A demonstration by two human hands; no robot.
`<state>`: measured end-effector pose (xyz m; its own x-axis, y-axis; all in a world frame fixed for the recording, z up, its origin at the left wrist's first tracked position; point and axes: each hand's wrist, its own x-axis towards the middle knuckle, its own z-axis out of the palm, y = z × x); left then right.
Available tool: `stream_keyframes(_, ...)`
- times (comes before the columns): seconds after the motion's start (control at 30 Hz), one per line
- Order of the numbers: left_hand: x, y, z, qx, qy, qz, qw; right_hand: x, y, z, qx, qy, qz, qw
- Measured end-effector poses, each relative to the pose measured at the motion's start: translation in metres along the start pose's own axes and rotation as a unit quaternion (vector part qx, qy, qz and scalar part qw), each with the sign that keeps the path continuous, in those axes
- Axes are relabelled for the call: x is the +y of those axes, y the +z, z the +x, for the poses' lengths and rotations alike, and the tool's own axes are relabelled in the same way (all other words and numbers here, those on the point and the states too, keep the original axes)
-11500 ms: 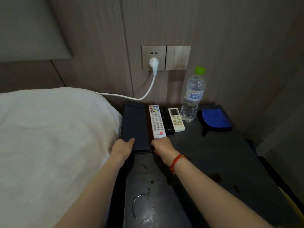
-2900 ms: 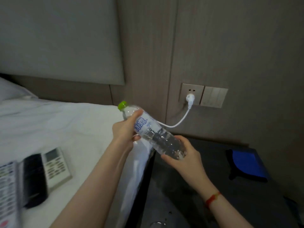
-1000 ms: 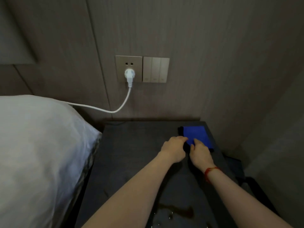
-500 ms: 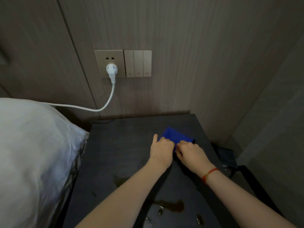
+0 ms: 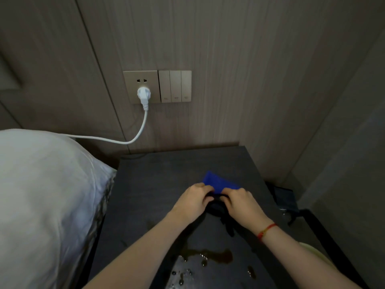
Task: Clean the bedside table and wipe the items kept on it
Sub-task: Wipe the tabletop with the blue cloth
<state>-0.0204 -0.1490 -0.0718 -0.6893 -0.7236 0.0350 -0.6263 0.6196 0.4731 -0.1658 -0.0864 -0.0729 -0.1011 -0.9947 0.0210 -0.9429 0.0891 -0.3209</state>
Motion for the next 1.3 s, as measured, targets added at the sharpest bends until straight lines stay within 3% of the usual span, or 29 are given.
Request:
stream_keyframes(0.07,-0.004,0.001,-0.004,0.007,-0.01,0.012,1.0,0.003,-0.003,-0.003,0.0,0.031,0.055,0.998)
stream_keyframes(0.17,-0.008,0.005,-0.008,0.081,-0.084,-0.011,0.993,0.007,-0.004,-0.005,0.022,0.065,0.159,0.985)
stream_keyframes(0.3,-0.004,0.01,-0.009,0.157,-0.235,-0.185,0.941,0.01,-0.01,-0.005,0.066,0.087,0.288,0.951)
stream_keyframes(0.4,-0.001,0.005,-0.01,0.186,-0.279,-0.232,0.913,0.006,-0.024,0.001,0.12,0.063,0.314,0.94)
stream_keyframes(0.53,-0.003,-0.009,-0.013,0.201,-0.268,-0.219,0.916,-0.006,-0.053,0.017,0.196,0.032,0.325,0.925)
stream_keyframes(0.67,-0.011,-0.035,-0.02,0.2,-0.264,-0.163,0.929,-0.016,-0.076,0.031,0.202,0.001,0.301,0.932)
stream_keyframes(0.77,-0.029,-0.069,-0.026,0.201,-0.244,-0.16,0.935,-0.017,-0.086,0.039,0.176,0.007,0.267,0.947)
stream_keyframes(0.97,-0.074,-0.143,-0.048,0.117,-0.168,-0.176,0.963,-0.031,-0.087,0.046,0.097,-0.003,0.276,0.956)
stream_keyframes(1.03,-0.082,-0.172,-0.046,0.162,-0.149,-0.15,0.964,-0.047,-0.091,0.058,0.106,-0.031,0.27,0.956)
stream_keyframes(1.17,-0.083,-0.247,-0.038,0.264,-0.072,-0.047,0.961,-0.084,-0.122,0.097,0.198,-0.107,0.25,0.942)
stream_keyframes(1.3,-0.086,-0.287,-0.054,0.284,-0.028,0.033,0.958,-0.105,-0.136,0.119,0.2,-0.173,0.24,0.934)
